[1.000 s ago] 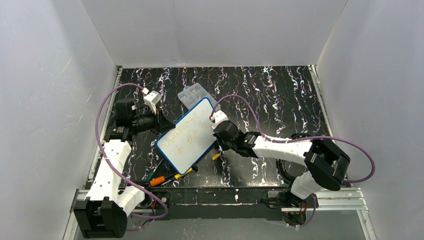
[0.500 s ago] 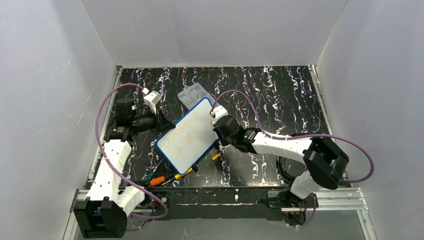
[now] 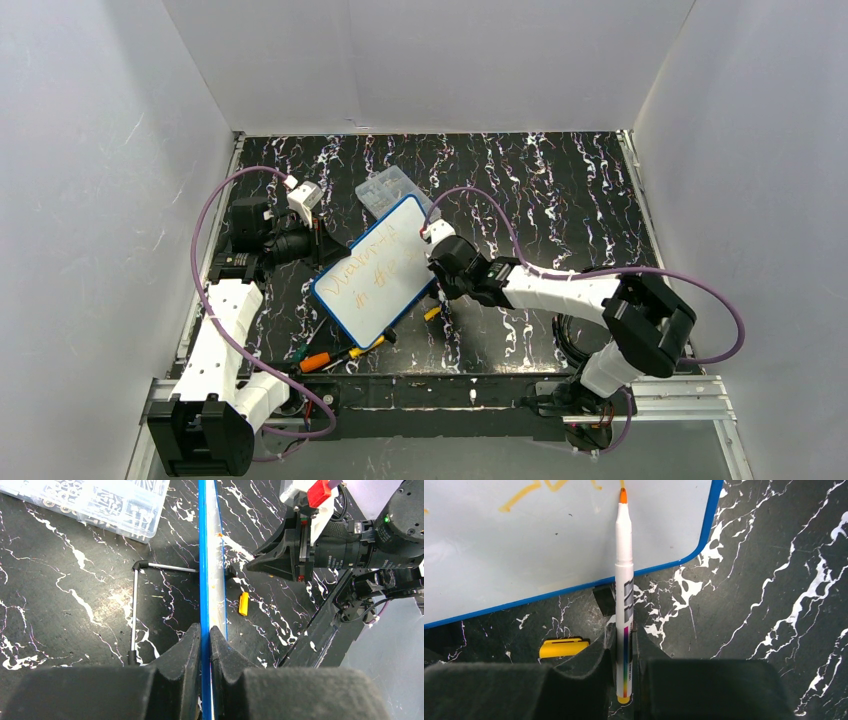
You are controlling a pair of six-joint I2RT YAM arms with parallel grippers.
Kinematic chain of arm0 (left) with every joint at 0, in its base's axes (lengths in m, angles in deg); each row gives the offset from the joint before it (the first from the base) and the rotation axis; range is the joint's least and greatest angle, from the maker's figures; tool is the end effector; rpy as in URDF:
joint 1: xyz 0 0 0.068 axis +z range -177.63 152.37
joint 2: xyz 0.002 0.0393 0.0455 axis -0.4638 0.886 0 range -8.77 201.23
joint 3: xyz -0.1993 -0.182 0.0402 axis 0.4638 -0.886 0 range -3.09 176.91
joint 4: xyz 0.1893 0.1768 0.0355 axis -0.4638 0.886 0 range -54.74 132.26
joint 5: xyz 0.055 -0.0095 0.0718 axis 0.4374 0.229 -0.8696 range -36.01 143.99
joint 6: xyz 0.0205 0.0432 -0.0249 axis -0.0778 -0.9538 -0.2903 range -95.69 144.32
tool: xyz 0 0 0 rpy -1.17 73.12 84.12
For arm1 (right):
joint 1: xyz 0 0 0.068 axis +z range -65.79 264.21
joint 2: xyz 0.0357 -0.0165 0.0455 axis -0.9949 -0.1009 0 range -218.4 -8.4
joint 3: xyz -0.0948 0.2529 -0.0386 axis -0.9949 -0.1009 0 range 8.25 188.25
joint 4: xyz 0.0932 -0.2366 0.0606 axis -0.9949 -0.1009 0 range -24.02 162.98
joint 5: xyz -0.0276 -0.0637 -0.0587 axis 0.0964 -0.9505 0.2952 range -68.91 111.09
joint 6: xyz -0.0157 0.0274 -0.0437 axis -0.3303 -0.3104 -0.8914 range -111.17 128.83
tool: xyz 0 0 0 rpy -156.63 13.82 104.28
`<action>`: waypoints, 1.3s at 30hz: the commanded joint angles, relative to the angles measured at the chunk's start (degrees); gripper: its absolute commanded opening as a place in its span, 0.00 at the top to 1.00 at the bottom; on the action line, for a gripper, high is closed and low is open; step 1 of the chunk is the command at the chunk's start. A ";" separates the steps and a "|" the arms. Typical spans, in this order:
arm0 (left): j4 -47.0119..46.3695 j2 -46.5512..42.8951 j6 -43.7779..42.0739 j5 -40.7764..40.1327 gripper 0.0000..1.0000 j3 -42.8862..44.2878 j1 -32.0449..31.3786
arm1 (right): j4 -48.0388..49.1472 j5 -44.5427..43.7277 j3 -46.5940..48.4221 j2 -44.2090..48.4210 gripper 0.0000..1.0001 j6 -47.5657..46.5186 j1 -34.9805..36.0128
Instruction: Write a sentence on the whiteboard
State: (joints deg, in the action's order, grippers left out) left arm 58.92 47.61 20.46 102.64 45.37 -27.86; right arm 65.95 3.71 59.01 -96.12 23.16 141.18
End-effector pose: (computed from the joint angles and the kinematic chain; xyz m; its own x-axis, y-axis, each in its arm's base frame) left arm 0.2076 -0.0275 0.3081 -0.4792 0.0463 -0.8765 0.6759 0.6565 -0.3349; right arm 0.1828 0.2617 0.2030 -0.5357 -0.3909 -0.7484 -0.5680 0.8227 -0.0231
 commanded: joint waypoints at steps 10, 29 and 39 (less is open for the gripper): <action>1.59 -1.34 -0.40 2.33 1.00 -0.05 -0.56 | 0.44 -0.63 3.42 -1.37 0.99 -0.13 -0.10; 1.63 -1.52 -0.41 2.25 1.00 -0.14 -0.51 | -0.51 -1.78 7.18 -4.03 0.99 -1.23 -1.45; 1.63 -1.62 -0.36 2.29 1.00 -0.12 -0.56 | -1.53 -1.26 7.54 -5.11 0.99 -1.15 -2.67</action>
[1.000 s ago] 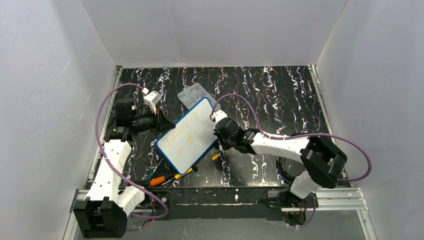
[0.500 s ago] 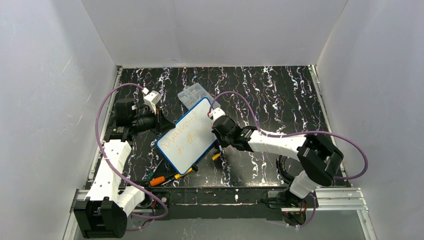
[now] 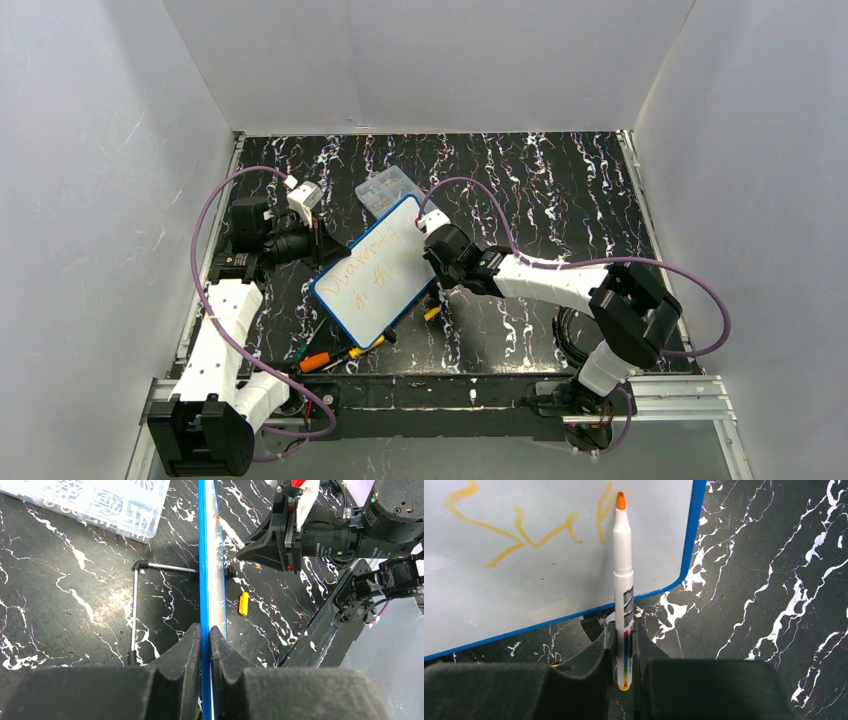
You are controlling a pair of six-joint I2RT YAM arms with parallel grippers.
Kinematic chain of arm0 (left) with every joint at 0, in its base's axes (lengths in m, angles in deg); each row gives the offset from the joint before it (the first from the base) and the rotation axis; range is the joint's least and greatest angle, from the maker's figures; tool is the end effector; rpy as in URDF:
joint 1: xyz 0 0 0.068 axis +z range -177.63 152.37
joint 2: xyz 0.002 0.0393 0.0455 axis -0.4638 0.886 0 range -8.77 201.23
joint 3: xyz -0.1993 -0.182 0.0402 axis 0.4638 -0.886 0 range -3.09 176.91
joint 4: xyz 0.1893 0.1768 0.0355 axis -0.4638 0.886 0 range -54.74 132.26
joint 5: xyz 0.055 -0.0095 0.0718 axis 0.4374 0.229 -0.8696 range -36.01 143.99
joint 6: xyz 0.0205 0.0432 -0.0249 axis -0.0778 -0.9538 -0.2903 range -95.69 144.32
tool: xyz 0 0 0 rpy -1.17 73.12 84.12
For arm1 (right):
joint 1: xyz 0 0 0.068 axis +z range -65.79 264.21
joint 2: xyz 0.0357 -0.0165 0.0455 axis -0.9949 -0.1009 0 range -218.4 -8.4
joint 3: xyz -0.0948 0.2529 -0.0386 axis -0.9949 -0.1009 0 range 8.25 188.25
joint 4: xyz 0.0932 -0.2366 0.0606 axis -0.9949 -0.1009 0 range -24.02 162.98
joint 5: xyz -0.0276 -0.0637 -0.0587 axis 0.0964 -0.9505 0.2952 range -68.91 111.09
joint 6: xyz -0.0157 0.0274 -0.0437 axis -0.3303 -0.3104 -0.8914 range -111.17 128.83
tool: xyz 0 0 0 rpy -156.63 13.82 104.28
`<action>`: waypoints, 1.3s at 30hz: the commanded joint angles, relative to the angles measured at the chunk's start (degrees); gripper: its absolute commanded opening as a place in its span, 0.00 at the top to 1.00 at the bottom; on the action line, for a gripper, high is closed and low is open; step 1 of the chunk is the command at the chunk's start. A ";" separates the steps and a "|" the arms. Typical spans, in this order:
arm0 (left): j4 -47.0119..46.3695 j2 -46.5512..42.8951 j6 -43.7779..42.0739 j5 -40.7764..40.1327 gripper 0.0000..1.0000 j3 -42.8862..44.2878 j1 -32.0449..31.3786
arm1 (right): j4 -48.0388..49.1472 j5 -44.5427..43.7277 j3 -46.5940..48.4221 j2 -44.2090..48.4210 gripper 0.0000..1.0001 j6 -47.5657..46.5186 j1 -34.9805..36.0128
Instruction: Write a sentence on the whiteboard
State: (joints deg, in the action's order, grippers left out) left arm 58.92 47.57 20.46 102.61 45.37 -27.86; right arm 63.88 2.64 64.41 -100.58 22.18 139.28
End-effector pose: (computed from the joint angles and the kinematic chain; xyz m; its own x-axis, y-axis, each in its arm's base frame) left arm 0.2075 -0.0275 0.3082 -0.4787 0.0464 -0.8768 0.6758 0.6569 -0.3342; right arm 0.2037 0.2719 0.2055 -0.5447 -0.3977 -0.7383 -0.5386 0.8407 -0.0554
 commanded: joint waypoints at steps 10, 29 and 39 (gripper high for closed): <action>1.57 -1.58 -0.39 2.33 1.00 -0.06 -0.52 | -0.10 1.71 1.45 -1.14 0.99 0.43 -1.21; 1.52 -1.67 -0.44 2.36 1.00 0.05 -0.55 | -2.19 3.48 -1.05 0.22 0.99 1.16 -1.19; 1.56 -1.75 -0.43 2.36 1.00 -0.03 -0.56 | -1.64 -0.14 -2.90 4.87 0.99 2.22 -1.28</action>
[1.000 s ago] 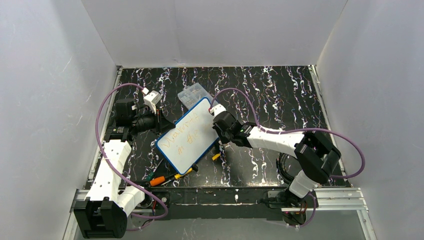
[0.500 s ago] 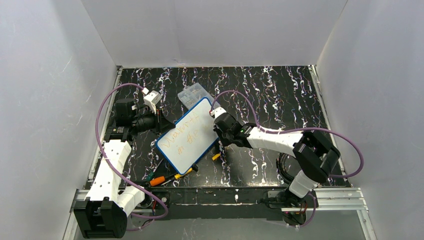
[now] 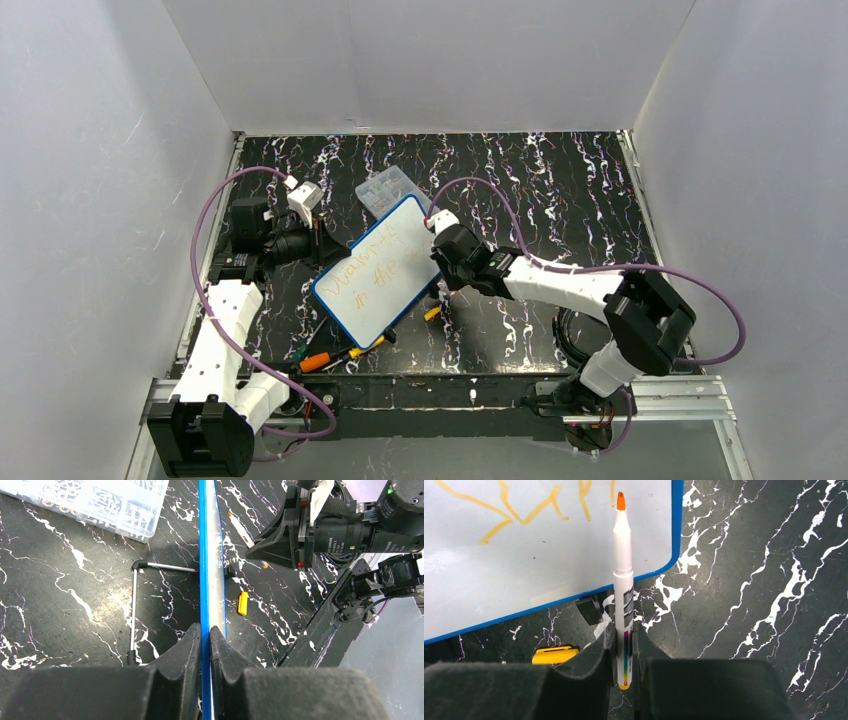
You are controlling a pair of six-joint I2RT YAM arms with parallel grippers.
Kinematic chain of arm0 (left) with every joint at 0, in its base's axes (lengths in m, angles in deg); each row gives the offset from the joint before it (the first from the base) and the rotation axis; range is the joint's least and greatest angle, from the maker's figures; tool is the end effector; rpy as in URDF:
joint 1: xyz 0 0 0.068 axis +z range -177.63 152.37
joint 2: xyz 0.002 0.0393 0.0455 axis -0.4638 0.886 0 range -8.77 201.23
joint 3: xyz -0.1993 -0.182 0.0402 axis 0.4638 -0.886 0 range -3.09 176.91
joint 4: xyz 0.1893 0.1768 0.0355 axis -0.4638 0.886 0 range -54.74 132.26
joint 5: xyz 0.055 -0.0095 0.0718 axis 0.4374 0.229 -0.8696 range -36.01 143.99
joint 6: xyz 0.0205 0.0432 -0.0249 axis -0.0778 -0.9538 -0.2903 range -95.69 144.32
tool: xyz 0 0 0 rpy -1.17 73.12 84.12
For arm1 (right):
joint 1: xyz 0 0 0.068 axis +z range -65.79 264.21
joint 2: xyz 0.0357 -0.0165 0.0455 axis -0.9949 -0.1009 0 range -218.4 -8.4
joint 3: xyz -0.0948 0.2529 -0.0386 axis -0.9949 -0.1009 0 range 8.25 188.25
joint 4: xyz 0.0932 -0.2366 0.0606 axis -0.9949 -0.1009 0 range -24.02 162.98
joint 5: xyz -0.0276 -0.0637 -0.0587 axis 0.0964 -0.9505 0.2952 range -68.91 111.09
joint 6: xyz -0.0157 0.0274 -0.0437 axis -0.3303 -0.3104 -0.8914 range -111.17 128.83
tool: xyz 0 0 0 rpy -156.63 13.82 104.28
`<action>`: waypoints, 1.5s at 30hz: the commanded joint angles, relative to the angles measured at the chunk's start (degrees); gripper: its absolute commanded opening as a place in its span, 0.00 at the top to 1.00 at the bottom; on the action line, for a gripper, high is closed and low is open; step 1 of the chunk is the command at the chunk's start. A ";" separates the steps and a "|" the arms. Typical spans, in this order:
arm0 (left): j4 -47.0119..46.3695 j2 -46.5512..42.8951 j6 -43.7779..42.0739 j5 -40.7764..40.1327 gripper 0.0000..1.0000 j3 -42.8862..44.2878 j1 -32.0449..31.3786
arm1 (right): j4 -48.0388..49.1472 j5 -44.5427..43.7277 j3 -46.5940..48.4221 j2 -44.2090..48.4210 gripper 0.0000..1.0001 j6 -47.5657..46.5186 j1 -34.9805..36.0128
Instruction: Write a sentence on the whiteboard
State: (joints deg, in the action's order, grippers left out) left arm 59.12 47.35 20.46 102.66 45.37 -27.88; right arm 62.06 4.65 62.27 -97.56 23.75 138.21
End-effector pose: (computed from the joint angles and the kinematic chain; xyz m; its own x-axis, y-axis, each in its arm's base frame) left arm 0.2065 -0.0276 0.3086 -0.4783 0.0465 -0.8770 0.6767 0.6560 -0.3343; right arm 0.1998 0.2578 0.2077 -0.5789 -0.3770 -0.7230 -0.5293 0.8482 -0.0184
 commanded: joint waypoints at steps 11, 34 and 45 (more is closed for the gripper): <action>1.37 -1.54 -0.43 2.31 1.00 -0.04 -0.54 | 0.14 -0.69 -0.02 -3.12 0.99 0.39 -0.38; 1.37 -1.62 -0.43 2.22 1.00 -0.13 -0.52 | 0.21 -0.09 0.81 -4.35 0.99 -0.15 -0.56; 1.42 -1.78 -0.31 2.16 1.00 -0.13 -0.54 | 0.41 -0.09 0.80 -3.94 0.99 -0.30 -0.56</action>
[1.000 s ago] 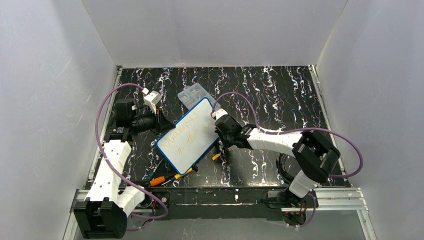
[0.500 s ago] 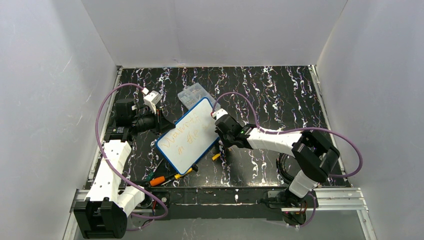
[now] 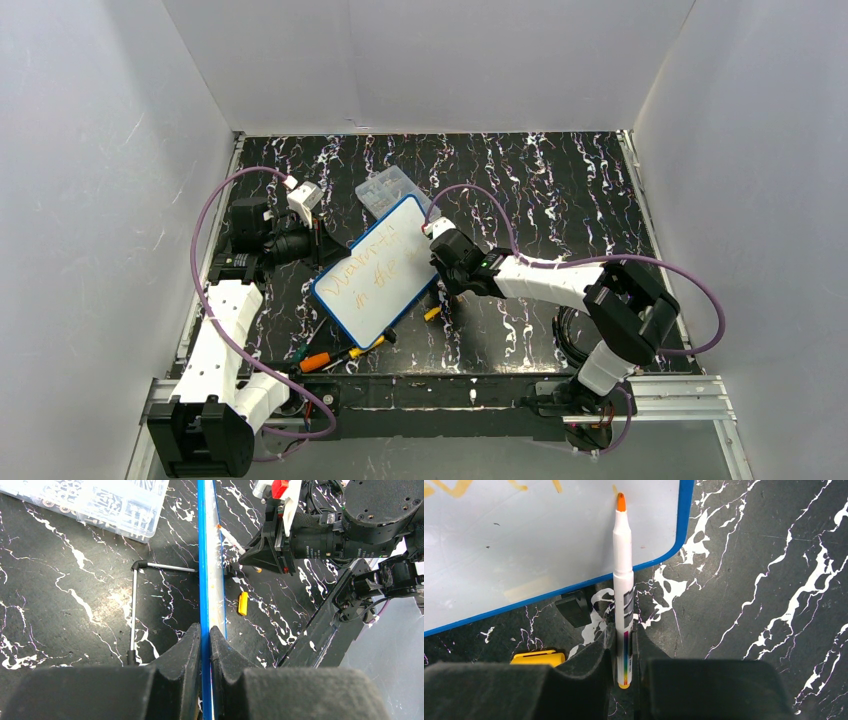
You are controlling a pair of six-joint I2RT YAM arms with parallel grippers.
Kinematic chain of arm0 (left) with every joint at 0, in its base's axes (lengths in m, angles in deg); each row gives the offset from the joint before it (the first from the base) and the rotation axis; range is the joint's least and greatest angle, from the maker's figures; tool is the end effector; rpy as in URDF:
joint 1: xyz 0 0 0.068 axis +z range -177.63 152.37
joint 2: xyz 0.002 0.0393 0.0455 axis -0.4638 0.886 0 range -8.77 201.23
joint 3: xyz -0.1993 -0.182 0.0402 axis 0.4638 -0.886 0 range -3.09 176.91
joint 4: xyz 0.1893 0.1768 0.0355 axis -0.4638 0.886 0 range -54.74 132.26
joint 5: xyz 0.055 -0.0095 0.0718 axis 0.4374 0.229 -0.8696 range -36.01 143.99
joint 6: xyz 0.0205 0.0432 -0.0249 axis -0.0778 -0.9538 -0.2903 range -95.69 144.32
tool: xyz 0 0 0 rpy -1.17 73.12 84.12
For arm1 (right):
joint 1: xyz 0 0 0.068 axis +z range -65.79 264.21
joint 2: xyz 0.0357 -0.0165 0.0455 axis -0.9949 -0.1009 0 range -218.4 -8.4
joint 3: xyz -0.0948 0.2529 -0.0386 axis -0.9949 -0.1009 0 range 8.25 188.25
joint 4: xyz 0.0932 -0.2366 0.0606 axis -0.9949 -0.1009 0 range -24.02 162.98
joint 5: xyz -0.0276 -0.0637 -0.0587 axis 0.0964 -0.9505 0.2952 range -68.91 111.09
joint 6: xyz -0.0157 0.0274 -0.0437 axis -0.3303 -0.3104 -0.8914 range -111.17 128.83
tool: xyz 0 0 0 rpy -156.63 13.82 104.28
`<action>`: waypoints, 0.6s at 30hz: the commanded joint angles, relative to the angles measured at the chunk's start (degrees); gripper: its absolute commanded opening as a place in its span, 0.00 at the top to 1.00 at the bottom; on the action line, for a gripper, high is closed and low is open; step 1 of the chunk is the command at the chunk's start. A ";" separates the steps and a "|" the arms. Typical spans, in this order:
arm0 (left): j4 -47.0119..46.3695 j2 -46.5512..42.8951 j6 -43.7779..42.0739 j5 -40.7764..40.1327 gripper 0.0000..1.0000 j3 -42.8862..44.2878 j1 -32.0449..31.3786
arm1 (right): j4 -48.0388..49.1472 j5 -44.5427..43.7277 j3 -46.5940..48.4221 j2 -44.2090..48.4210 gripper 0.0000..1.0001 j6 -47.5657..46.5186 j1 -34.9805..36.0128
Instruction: Write a sentence on the whiteboard
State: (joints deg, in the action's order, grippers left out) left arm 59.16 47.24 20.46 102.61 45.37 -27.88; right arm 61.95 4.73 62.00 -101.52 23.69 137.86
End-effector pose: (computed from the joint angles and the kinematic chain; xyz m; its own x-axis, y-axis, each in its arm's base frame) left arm 0.2061 -0.0276 0.3089 -0.4773 0.0465 -0.8775 0.6766 0.6567 -0.3332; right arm 0.2041 0.2605 0.1848 -0.6122 -0.4170 -0.6718 -0.5270 0.8486 -0.0465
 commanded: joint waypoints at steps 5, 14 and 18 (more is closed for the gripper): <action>1.48 -1.76 -0.08 1.18 1.00 -0.05 -0.51 | -2.74 -0.47 2.20 1.94 0.99 0.03 -0.21; 0.60 -3.56 0.78 -1.92 0.41 0.17 -0.46 | -15.74 -2.90 3.03 17.95 0.99 1.63 -0.21; 0.19 -5.28 1.52 -4.63 0.14 2.35 -0.54 | -23.30 -0.99 5.70 21.15 0.99 0.73 -0.34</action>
State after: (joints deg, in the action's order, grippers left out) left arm 59.38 44.75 21.35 100.17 45.37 -28.19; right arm 47.59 3.18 64.12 -82.59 24.36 137.84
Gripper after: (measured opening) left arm 0.816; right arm 0.206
